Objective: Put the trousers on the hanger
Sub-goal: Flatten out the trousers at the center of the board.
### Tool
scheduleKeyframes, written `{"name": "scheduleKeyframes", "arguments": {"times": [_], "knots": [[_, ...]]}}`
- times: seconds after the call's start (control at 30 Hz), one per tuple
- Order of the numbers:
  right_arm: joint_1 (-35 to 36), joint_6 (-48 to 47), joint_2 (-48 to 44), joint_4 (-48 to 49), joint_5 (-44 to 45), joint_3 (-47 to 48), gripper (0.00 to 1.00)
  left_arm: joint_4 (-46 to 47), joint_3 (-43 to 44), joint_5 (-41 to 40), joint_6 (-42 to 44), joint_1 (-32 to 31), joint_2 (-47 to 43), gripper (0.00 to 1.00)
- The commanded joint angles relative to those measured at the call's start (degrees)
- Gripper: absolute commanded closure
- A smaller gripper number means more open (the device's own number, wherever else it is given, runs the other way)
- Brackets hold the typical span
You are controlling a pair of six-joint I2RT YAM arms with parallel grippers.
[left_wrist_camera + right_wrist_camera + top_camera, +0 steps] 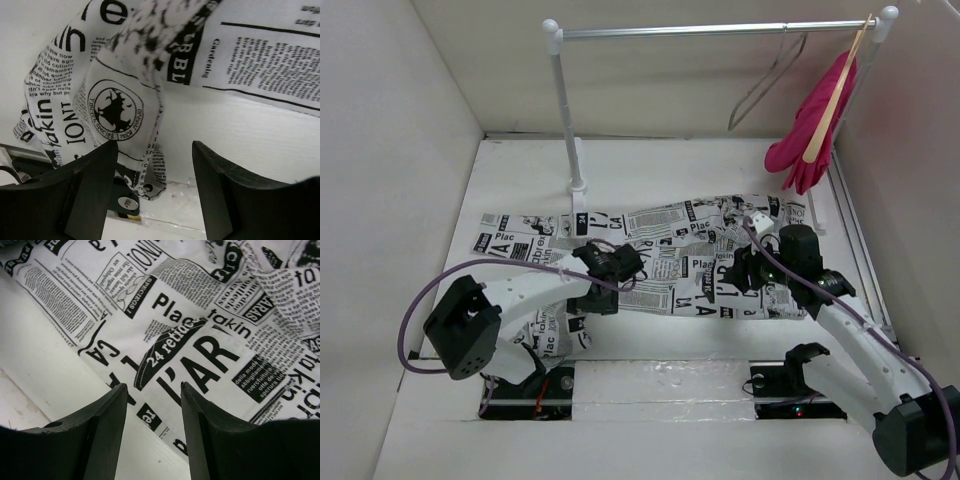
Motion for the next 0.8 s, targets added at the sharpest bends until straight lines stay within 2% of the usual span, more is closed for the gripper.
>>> {"name": "scheduleKeyframes", "arguments": {"times": [0.0,0.07,0.1,0.13,0.23,0.3,0.33,0.43,0.47,0.53,0.57,0.63,0.67,0.7,0.73,0.77], "knots": [[2.1,-0.5,-0.2,3.3,-1.2,1.1,0.48,-2.9,-2.3,-2.4,-3.8,0.0,-2.0,0.43],[2.6,-0.4,-0.6,3.7,-1.2,0.7,0.48,-3.6,-1.4,-2.9,-3.9,0.0,-0.5,0.47],[2.6,-0.1,-0.7,4.3,-1.4,0.4,0.48,-4.0,-0.8,-5.0,-4.1,0.5,0.2,0.52],[2.6,-0.2,-0.9,4.5,-1.9,0.3,0.48,-4.5,-0.6,-6.1,-4.0,0.6,1.5,0.72],[2.6,-0.4,-0.8,4.2,-2.1,0.7,0.48,-4.7,0.8,-6.0,-1.9,4.2,1.6,1.0],[2.0,-0.5,-0.8,4.2,-2.0,1.0,0.48,-4.6,3.4,-6.3,-0.9,6.3,-0.9,1.0],[2.0,-0.5,-0.8,4.2,-1.9,1.0,0.48,-4.4,4.6,-6.3,1.6,10.4,-1.8,1.0],[1.4,-0.8,0.0,4.5,-1.6,1.3,0.48,-4.1,12.4,-10.6,6.4,16.9,-3.7,1.0],[1.4,-0.9,0.4,4.3,-1.5,1.5,0.48,-2.7,14.6,-11.1,10.9,22.1,-3.8,1.0],[1.4,-1.3,1.4,3.8,-0.4,1.7,0.48,-0.1,18.9,-8.6,16.5,27.6,-2.2,1.0],[1.4,-1.4,1.7,3.6,-0.3,1.7,0.48,2.9,19.9,-7.2,21.0,32.3,-1.2,1.0],[1.4,-1.9,2.4,3.1,-0.1,1.7,0.47,4.6,22.4,-4.7,23.9,36.3,3.7,1.0],[1.4,-2.1,2.9,2.6,-0.1,1.7,0.47,6.8,23.7,-4.4,25.6,39.3,7.6,0.88],[1.4,-2.3,3.0,2.4,-0.1,1.7,0.47,6.9,24.5,-4.4,26.2,40.6,9.5,0.88],[0.9,-2.5,3.0,2.1,-0.1,1.6,0.47,9.0,25.1,-4.3,27.0,41.8,11.3,0.62],[0.9,-2.6,2.9,1.7,-0.1,1.6,0.47,9.3,25.9,-4.4,27.3,43.0,13.1,0.47]]}}
